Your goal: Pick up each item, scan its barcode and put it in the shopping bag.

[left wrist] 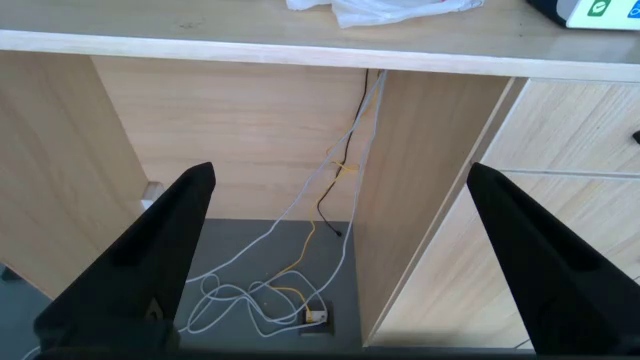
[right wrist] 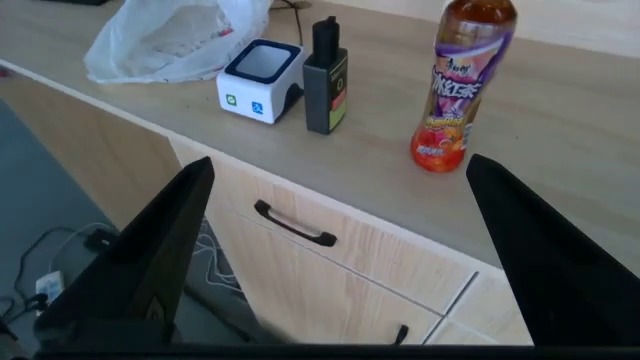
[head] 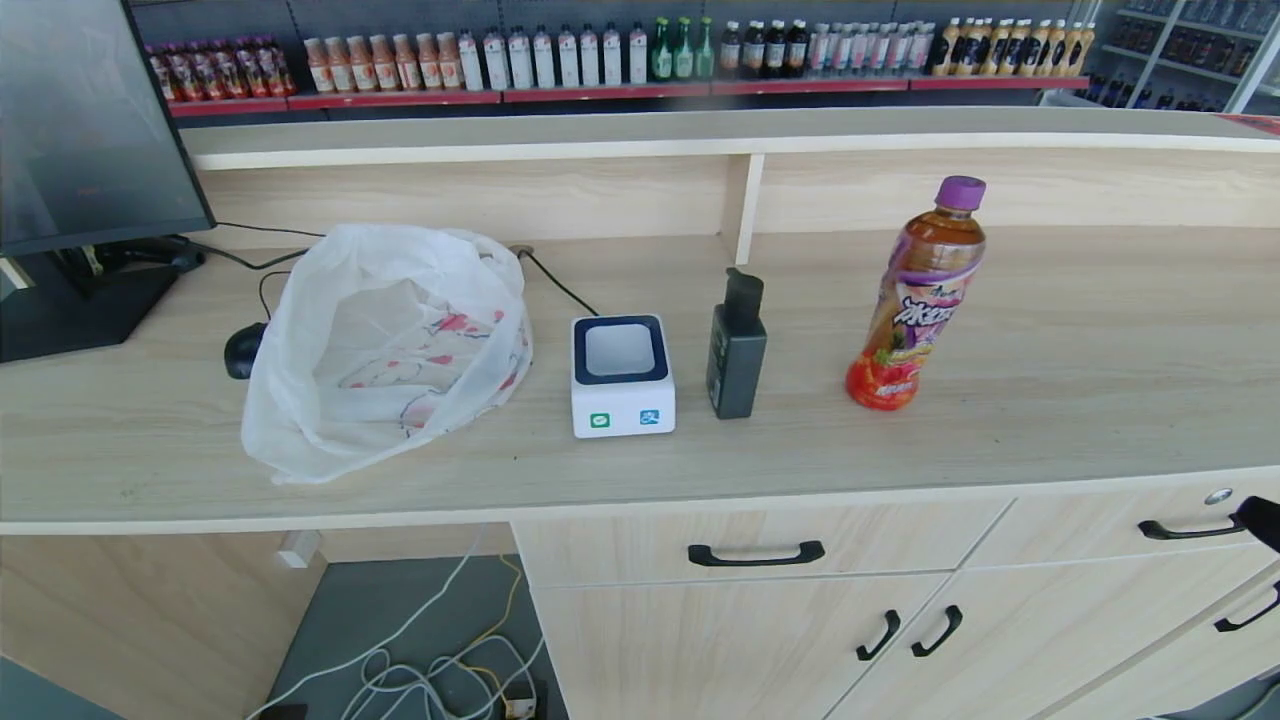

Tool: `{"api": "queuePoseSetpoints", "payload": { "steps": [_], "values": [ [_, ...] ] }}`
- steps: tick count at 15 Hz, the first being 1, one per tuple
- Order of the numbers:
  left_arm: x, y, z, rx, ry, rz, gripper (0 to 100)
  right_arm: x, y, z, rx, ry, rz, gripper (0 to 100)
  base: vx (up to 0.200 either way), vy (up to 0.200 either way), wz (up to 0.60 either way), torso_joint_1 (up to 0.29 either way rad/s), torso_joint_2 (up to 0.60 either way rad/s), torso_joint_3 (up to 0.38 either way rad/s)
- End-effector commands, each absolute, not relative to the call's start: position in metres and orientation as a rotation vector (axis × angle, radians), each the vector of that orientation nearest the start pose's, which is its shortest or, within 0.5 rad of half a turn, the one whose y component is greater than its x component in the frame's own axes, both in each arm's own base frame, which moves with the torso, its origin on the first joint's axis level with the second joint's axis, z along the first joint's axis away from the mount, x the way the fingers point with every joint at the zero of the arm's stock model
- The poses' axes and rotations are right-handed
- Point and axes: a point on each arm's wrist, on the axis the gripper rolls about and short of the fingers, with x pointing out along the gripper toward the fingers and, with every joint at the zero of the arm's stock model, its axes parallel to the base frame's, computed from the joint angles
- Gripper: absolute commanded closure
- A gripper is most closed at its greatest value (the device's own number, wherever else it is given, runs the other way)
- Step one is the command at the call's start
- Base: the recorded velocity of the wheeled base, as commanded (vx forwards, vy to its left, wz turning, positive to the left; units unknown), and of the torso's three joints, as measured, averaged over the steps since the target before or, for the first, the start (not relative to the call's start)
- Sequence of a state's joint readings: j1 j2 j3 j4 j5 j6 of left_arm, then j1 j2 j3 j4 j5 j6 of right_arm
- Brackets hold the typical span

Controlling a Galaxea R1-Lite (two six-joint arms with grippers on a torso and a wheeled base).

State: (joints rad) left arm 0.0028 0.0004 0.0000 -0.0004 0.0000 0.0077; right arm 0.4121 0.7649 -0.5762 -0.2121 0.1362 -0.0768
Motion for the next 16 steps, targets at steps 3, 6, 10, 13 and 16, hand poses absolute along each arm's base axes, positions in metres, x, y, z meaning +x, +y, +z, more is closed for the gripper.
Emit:
{"api": "queuePoseSetpoints", "payload": {
  "steps": [3, 6, 10, 13, 16],
  "values": [
    [-0.023, 0.0, 0.075, 0.008, 0.0, 0.003, 0, 0.104, 0.046, 0.277, -0.125, -0.016, 0.427, 0, 0.0, 0.0, 0.0, 0.0, 0.0, 0.0],
    [-0.023, 0.0, 0.075, 0.008, 0.0, 0.003, 0, 0.128, 0.065, 0.288, -0.167, -0.042, 0.38, 0, 0.0, 0.0, 0.0, 0.0, 0.0, 0.0],
    [-0.023, 0.0, 0.075, 0.008, 0.0, 0.003, 0, 0.151, 0.111, 0.284, -0.162, -0.075, 0.235, 0, 0.0, 0.0, 0.0, 0.0, 0.0, 0.0],
    [-0.023, 0.0, 0.075, 0.008, 0.0, 0.003, 0, 0.16, 0.122, 0.279, -0.148, -0.078, 0.157, 0, 0.0, 0.0, 0.0, 0.0, 0.0, 0.0],
    [-0.023, 0.0, 0.076, 0.008, -0.002, 0.003, 0, 0.169, 0.133, 0.274, -0.136, -0.1, 0.166, 0, 0.0, 0.0, 0.0, 0.0, 0.0, 0.0]
  ]
}}
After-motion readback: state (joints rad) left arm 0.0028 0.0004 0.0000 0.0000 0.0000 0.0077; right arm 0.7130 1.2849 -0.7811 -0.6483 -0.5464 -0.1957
